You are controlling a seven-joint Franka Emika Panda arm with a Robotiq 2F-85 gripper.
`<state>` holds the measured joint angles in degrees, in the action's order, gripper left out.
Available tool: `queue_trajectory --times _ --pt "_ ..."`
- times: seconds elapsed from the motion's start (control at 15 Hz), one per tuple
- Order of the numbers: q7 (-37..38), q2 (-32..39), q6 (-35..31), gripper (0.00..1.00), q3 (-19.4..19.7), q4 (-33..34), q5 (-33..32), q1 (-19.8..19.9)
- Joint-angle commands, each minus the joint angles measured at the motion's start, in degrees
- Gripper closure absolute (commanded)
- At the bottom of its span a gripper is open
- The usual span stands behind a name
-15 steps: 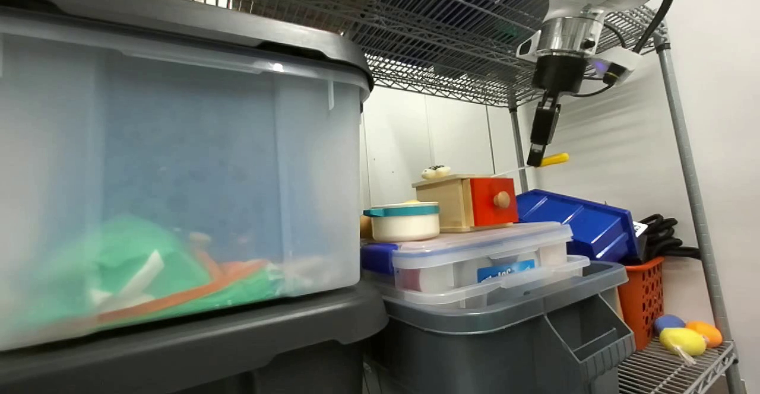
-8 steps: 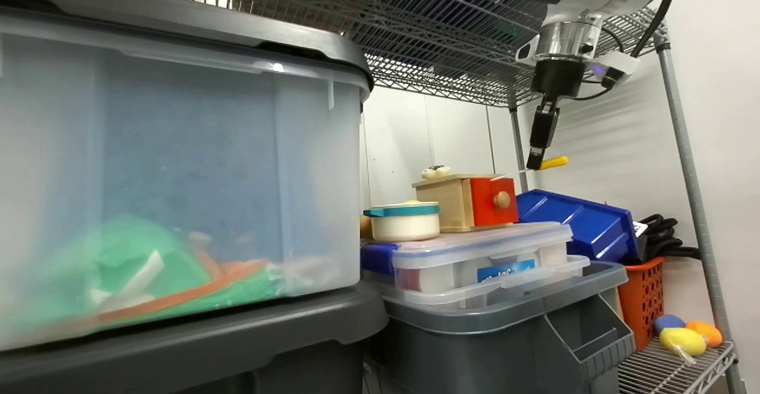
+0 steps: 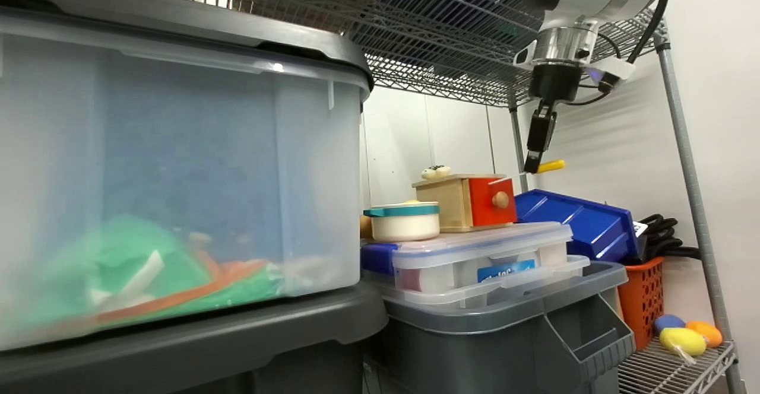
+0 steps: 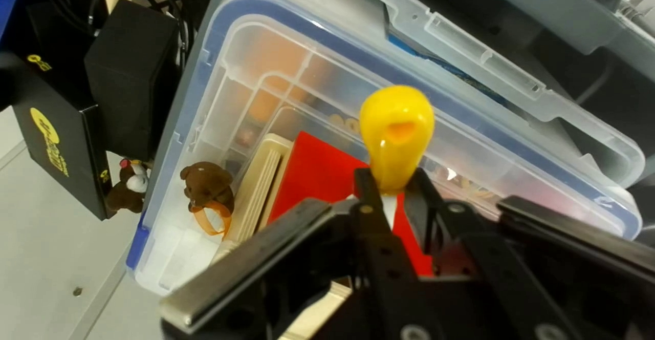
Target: Open the red drawer, pick up the knife from the top of the drawer and put it in the red drawer
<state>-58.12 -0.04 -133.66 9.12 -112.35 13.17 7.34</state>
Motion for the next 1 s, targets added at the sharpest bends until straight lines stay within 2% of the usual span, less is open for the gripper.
queue_trajectory --times 0.0,0.93 --pt "-0.16 0.03 2.16 0.95 -0.34 1.98 1.15 0.33" --pt "0.1 -0.07 2.4 0.95 -0.34 3.41 1.41 0.37"
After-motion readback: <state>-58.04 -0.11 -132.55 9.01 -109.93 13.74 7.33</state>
